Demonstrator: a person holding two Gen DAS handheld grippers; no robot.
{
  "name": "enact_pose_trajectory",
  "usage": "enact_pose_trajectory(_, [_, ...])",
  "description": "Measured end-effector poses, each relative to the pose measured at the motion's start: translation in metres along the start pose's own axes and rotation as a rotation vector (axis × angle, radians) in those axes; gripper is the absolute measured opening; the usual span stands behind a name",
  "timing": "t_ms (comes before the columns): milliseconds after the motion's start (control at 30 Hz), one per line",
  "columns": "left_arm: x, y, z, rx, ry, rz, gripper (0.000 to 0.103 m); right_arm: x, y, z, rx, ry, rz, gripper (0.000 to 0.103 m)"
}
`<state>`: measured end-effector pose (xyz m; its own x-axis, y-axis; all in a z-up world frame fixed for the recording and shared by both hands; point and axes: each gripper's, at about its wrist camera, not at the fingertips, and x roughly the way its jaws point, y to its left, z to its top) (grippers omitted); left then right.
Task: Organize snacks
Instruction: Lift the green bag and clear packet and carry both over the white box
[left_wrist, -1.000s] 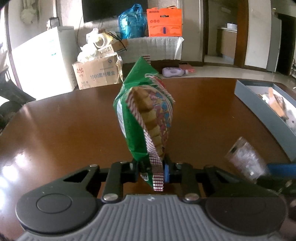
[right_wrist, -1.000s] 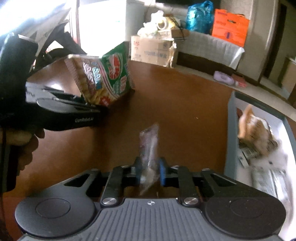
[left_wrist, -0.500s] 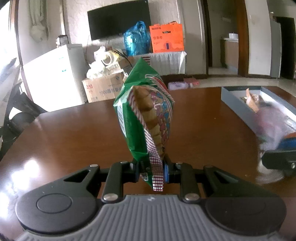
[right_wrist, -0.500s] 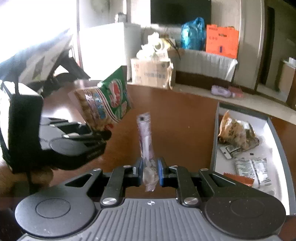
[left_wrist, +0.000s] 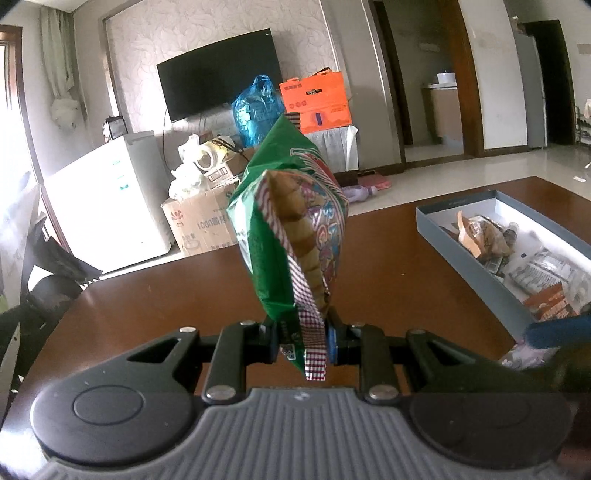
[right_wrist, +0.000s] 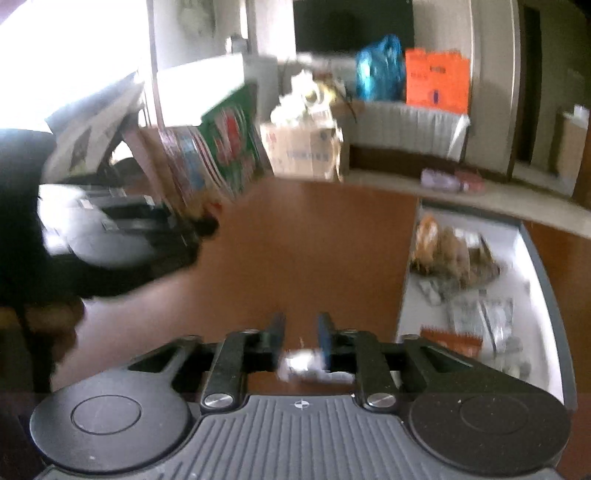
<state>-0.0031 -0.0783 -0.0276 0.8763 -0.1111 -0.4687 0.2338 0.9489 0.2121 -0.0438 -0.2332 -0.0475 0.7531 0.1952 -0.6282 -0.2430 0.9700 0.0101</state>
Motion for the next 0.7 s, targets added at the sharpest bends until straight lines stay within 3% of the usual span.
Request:
enact_pose_trajectory(33, [-0.001,0.0,-0.002,0.0,0.0,-0.002,0.021,0.002,0.001,-0.003,-0.016,0.02,-0.019,0.078])
enact_pose_trajectory(100, [0.005,0.007,-0.002,-0.005,0.003,-0.007,0.021,0.005,0.005,-0.01,-0.056,0.044,-0.053,0.08])
enact_pose_trajectory(233, [0.01,0.014,0.002,-0.043,0.009,-0.025,0.021,0.011,0.014,-0.019,-0.087,0.073,-0.121,0.096])
enact_pose_trajectory(400, [0.012,0.021,0.005,-0.07,0.001,-0.056,0.021,0.014,0.022,-0.021,-0.152,0.074,-0.099,0.094])
enact_pose_trajectory(433, [0.014,0.023,0.007,-0.074,0.002,-0.06,0.021,0.013,0.025,-0.022,-0.202,0.091,-0.113,0.088])
enact_pose_trajectory(500, [0.016,0.029,0.006,-0.079,0.001,-0.068,0.021,0.0,0.023,-0.019,-0.171,0.08,-0.079,0.076])
enact_pose_trajectory(567, [0.018,0.034,0.006,-0.084,-0.003,-0.078,0.021,-0.019,0.021,-0.018,-0.119,0.028,-0.012,0.076])
enact_pose_trajectory(700, [0.023,0.042,0.005,-0.095,0.0,-0.078,0.021,-0.005,0.048,-0.026,-0.445,0.062,-0.089,0.076])
